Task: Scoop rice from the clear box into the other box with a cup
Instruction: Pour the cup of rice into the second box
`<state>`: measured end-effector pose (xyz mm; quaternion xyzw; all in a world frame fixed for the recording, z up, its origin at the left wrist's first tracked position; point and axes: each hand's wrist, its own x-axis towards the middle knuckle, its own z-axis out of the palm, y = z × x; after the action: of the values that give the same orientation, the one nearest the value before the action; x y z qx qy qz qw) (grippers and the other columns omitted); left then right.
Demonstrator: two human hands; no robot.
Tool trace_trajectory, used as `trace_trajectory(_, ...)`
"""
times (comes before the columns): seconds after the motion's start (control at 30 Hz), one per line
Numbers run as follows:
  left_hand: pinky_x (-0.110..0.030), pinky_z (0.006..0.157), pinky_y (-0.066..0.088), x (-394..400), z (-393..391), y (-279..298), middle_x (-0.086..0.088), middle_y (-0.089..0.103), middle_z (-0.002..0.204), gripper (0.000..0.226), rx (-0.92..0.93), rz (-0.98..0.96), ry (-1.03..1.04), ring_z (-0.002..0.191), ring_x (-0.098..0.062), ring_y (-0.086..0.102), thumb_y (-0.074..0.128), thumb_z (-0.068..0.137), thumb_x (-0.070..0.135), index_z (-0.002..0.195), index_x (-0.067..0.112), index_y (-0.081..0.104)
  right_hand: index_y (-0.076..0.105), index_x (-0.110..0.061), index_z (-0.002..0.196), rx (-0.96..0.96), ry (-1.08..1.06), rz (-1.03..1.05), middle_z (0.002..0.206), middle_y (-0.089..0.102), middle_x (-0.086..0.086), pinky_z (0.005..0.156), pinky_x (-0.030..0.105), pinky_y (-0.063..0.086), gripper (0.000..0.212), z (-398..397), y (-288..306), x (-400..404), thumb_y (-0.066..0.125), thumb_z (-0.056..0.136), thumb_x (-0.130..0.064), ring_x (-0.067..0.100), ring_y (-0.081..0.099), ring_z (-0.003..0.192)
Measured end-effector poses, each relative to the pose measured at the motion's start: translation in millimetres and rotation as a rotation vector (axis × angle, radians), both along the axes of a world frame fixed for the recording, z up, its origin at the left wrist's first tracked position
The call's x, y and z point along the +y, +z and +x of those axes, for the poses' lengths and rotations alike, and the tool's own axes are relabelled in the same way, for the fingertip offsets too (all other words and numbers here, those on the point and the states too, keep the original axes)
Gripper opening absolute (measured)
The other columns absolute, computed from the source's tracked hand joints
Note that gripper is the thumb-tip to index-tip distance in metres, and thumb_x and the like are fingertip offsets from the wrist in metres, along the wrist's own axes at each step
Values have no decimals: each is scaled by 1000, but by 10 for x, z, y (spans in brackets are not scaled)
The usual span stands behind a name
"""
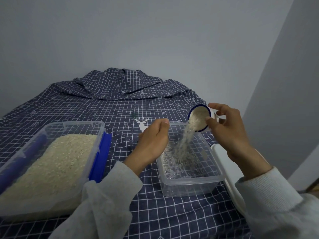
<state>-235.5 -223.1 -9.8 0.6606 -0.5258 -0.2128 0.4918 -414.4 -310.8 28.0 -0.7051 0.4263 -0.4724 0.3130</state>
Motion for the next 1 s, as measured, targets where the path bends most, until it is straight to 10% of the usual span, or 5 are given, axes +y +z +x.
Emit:
trace_trajectory(0.43, -48, 109, 28, 34, 2, 67, 24, 52, 95, 47, -3, 3, 25, 115, -13, 46, 23, 97, 52, 127, 27, 50, 57, -21, 129, 57, -34, -202, 121, 34, -3, 68, -9, 35, 41, 18, -2, 10, 64, 90, -13, 14, 51, 103)
trace_trajectory(0.8, -47, 107, 30, 32, 18, 83, 21, 55, 96, 44, 3, -24, 18, 104, -7, 51, 23, 97, 52, 120, 29, 52, 56, -18, 129, 100, -46, -343, 123, 37, 2, 95, 35, 52, 43, 44, 44, 104, 66, 88, -9, 17, 45, 115)
trace_trajectory(1.0, -48, 109, 27, 40, 8, 83, 21, 52, 88, 41, -10, -33, 5, 92, 6, 48, 22, 97, 52, 118, 32, 51, 58, -17, 125, 145, -35, -429, 120, 36, 1, 94, 23, 43, 43, 41, 47, 107, 69, 85, -7, 21, 45, 114)
